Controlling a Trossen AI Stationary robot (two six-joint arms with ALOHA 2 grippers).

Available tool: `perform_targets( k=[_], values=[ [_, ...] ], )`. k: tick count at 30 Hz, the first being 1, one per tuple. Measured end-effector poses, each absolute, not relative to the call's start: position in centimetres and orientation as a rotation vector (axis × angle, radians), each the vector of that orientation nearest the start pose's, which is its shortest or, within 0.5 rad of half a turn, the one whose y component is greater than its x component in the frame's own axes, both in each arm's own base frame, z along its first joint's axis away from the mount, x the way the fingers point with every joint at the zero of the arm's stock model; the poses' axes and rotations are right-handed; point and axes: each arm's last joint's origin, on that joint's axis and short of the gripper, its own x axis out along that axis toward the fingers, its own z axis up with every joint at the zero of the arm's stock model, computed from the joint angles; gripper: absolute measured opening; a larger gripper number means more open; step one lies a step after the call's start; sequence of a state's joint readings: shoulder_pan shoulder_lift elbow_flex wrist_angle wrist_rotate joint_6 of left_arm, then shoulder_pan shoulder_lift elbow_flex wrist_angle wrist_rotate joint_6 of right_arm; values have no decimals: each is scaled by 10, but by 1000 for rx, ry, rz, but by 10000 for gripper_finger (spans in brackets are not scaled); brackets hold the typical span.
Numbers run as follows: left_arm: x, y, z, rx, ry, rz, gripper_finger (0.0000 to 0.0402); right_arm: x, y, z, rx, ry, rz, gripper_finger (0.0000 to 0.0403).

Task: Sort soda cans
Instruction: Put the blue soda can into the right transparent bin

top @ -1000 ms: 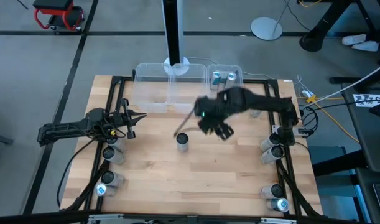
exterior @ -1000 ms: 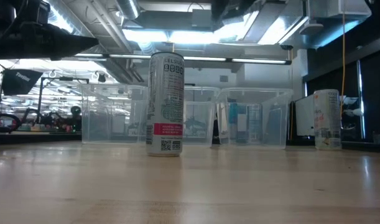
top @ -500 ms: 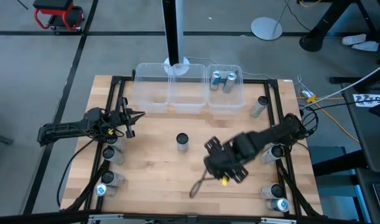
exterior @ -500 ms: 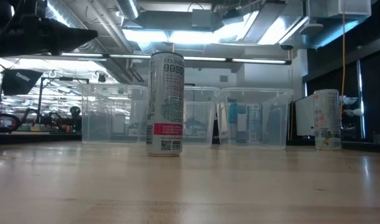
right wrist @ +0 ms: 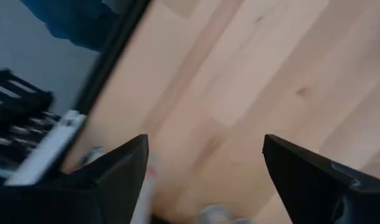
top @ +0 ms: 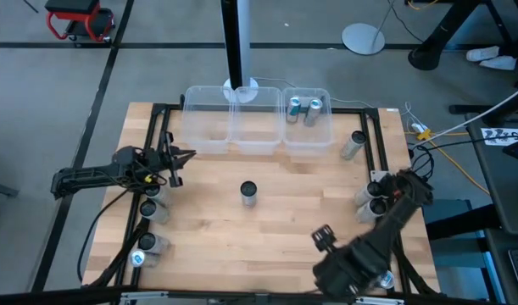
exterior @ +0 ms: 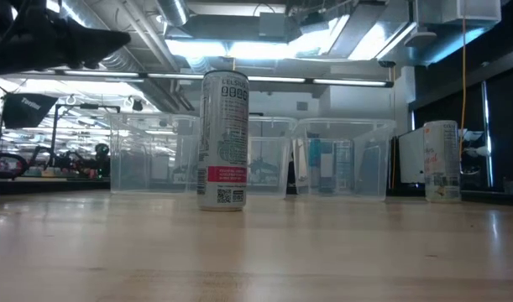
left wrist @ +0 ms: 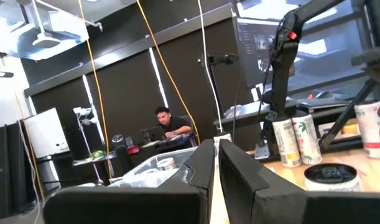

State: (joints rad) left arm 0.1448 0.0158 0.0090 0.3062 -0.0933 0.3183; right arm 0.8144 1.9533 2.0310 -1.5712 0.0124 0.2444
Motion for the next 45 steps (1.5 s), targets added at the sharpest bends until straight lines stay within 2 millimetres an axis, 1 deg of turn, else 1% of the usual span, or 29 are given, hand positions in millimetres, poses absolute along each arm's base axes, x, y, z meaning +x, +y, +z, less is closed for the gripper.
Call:
perform_targets(
  k=[7, 12, 16, 19, 22, 24, 26, 28, 32, 37, 42, 45],
  values=[
    [90, 16, 200, 341, -319, 294, 17, 217, 294, 330, -159, 1549, 313, 317],
    [90, 16, 201, 318, -333, 291, 17, 195, 309, 330, 6, 1661, 266, 317],
    [90, 16, 201, 294, -336, 287, 17, 185, 320, 331, 106, 1655, 204, 317],
    [90, 16, 201, 300, -335, 289, 17, 183, 327, 328, 159, 1620, 154, 317],
    [90, 16, 201, 300, -340, 289, 17, 189, 336, 322, 174, 1587, 198, 317],
    [90, 16, 202, 301, -342, 289, 17, 191, 340, 318, 169, 1564, 192, 317],
    [90, 16, 202, 302, -341, 289, 17, 192, 342, 315, 197, 1600, 184, 317],
    [90, 16, 202, 309, -341, 291, 17, 191, 344, 311, 237, 1681, 176, 317],
    [90, 16, 202, 328, -338, 294, 17, 181, 347, 310, 292, 1823, 158, 317],
    [90, 16, 202, 329, -339, 294, 17, 165, 342, 309, 231, 1950, 78, 317],
    [90, 16, 202, 329, -339, 294, 17, 157, 346, 306, 209, 1969, 73, 317],
    [90, 16, 202, 327, -339, 294, 17, 156, 348, 299, 194, 1980, 59, 317]
  ],
)
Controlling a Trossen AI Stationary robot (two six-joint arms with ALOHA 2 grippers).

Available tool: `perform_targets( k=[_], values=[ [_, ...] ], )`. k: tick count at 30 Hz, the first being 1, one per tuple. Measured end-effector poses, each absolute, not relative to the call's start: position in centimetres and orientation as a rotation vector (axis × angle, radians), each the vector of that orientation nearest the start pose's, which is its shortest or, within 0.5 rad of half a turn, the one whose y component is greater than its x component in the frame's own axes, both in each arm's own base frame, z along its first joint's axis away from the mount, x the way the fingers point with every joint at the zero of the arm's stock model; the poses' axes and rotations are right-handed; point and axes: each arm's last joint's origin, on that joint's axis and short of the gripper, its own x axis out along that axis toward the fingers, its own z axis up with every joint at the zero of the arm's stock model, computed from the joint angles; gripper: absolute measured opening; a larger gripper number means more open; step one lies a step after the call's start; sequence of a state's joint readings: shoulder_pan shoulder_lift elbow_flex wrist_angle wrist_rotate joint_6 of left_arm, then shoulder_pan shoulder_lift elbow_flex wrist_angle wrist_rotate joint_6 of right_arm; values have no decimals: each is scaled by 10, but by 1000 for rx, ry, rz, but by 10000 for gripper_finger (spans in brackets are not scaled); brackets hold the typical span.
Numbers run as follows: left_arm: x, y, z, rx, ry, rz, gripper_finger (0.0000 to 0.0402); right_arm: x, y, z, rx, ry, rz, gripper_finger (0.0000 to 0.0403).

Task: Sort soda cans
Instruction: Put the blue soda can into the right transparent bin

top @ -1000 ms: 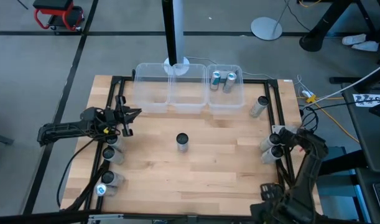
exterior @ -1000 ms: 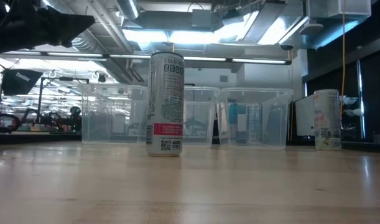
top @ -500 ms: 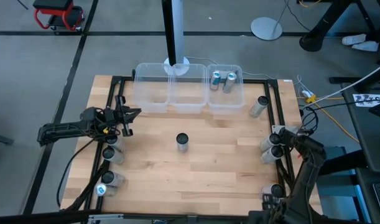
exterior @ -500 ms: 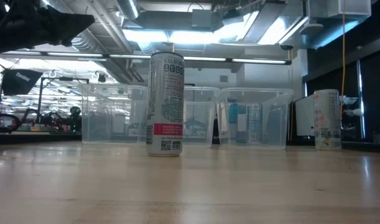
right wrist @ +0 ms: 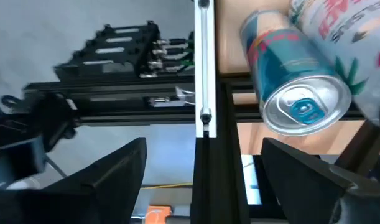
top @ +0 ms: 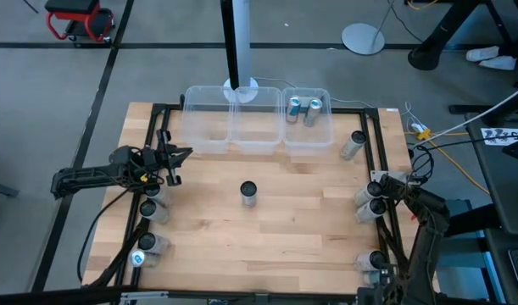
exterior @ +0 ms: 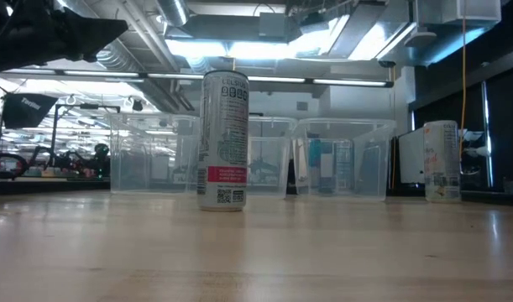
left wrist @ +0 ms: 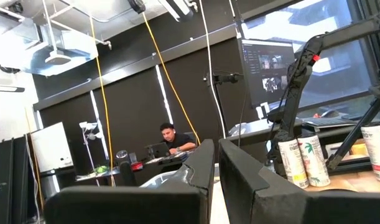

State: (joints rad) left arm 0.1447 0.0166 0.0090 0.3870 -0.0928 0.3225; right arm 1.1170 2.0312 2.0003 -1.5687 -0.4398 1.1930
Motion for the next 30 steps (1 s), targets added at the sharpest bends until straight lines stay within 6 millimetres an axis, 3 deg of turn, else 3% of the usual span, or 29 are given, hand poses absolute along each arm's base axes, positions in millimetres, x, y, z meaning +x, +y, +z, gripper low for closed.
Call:
perform_targets(
  k=[6, 18, 30],
  values=[
    [90, 16, 202, 327, -339, 290, 17, 154, 345, 280, 161, 2049, 2, 317],
    [90, 16, 202, 327, -339, 290, 17, 150, 341, 263, 133, 2097, -71, 317],
    [90, 16, 202, 319, -340, 289, 17, 150, 340, 259, 117, 2093, -84, 317]
  ],
)
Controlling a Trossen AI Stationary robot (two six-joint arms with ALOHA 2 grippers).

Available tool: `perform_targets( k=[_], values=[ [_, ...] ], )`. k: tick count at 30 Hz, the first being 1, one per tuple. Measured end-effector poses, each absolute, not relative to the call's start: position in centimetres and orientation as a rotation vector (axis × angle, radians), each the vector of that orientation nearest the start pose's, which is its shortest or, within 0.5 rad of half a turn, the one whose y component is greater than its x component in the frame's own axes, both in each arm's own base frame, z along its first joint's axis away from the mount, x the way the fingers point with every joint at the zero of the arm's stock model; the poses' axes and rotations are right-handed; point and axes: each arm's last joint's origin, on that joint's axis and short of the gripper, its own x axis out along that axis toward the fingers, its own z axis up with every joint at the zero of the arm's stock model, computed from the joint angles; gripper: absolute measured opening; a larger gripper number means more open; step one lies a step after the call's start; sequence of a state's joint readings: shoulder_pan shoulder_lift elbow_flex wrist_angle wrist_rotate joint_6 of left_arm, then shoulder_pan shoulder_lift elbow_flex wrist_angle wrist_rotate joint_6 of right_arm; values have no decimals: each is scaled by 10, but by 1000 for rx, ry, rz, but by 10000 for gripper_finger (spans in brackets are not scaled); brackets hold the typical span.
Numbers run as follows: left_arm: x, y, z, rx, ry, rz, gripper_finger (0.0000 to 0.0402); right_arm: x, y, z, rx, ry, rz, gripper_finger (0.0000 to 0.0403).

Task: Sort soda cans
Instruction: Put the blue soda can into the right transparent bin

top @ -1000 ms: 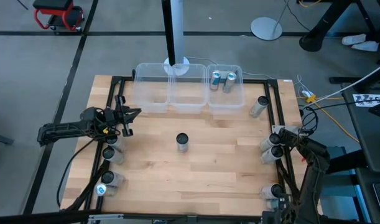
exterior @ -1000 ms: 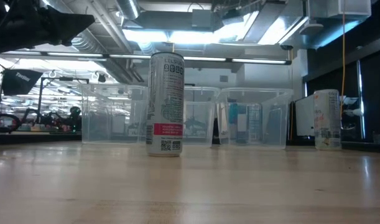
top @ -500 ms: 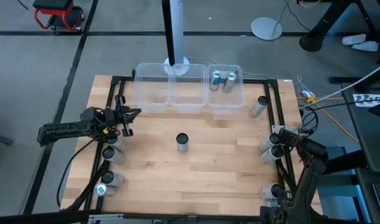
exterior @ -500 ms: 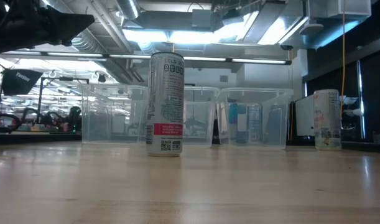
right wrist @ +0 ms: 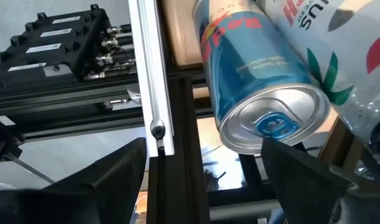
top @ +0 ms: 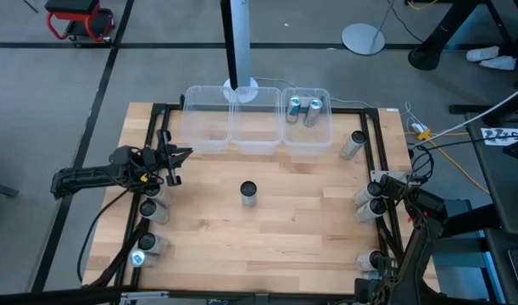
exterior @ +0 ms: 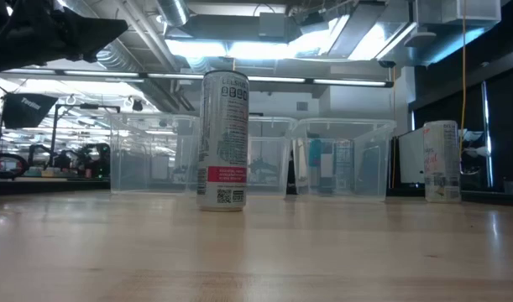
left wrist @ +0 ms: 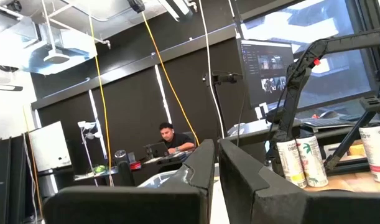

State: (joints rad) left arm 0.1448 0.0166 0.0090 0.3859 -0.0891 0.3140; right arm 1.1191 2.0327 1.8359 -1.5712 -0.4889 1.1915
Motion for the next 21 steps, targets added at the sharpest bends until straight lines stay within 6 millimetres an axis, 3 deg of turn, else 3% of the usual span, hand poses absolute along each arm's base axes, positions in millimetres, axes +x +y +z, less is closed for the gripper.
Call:
perform_targets(
  k=[7, 15, 21],
  values=[
    [90, 16, 202, 319, -340, 288, 17, 151, 340, 261, 148, 2139, -67, 317],
    [90, 16, 202, 319, -340, 289, 17, 160, 341, 267, 143, 2063, 17, 317],
    [90, 16, 202, 319, -340, 288, 17, 151, 341, 267, 117, 2072, -32, 317]
  ],
)
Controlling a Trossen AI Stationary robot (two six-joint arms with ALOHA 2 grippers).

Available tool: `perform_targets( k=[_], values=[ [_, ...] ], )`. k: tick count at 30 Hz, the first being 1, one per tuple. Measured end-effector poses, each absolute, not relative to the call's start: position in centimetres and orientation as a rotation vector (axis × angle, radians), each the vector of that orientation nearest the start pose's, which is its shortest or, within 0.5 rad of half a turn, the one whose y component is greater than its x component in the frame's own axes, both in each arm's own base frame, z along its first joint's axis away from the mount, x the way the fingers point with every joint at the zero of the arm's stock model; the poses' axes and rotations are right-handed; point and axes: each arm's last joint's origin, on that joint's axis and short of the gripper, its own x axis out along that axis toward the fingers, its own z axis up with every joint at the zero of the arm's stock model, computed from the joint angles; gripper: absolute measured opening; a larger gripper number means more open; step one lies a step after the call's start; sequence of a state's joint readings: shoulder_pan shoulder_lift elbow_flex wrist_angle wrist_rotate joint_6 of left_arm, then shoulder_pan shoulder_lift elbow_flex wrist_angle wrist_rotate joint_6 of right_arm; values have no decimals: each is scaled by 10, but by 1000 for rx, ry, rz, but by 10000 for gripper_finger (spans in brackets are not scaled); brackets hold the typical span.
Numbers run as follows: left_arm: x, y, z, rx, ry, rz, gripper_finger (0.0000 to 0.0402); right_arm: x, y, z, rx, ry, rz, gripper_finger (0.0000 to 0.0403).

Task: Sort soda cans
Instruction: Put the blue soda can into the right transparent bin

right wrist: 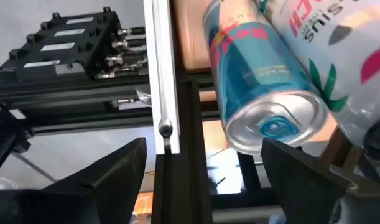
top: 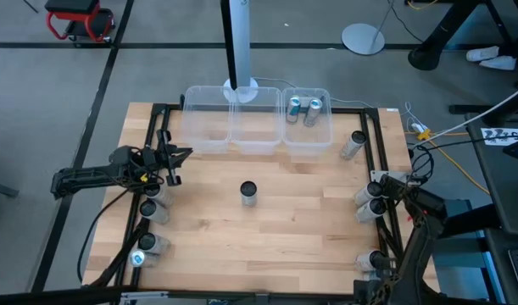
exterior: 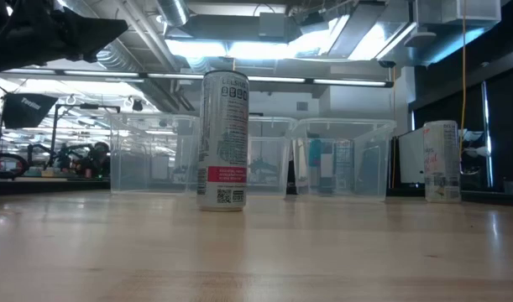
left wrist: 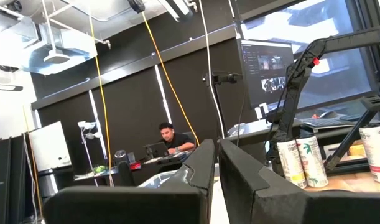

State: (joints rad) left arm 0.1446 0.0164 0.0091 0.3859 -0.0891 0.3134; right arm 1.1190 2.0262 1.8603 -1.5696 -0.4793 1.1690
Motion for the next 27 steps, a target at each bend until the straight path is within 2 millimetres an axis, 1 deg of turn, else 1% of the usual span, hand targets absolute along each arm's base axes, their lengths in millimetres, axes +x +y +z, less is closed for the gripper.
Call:
perform_targets(
  k=[5, 11, 13, 19, 23, 27],
  values=[
    [89, 16, 203, 319, -350, 290, 17, 144, 339, 278, 153, 2055, -57, 317],
    [89, 16, 203, 314, -358, 290, 17, 147, 330, 290, 143, 1945, -51, 317],
    [89, 16, 203, 313, -359, 290, 17, 146, 329, 290, 142, 1943, -51, 317],
    [89, 16, 203, 308, -358, 289, 17, 141, 321, 274, 97, 1981, -113, 317],
    [89, 16, 203, 313, -360, 290, 17, 135, 311, 278, 109, 2008, -116, 317],
    [89, 16, 203, 320, -359, 291, 17, 136, 308, 281, 101, 1958, -120, 317]
  ],
)
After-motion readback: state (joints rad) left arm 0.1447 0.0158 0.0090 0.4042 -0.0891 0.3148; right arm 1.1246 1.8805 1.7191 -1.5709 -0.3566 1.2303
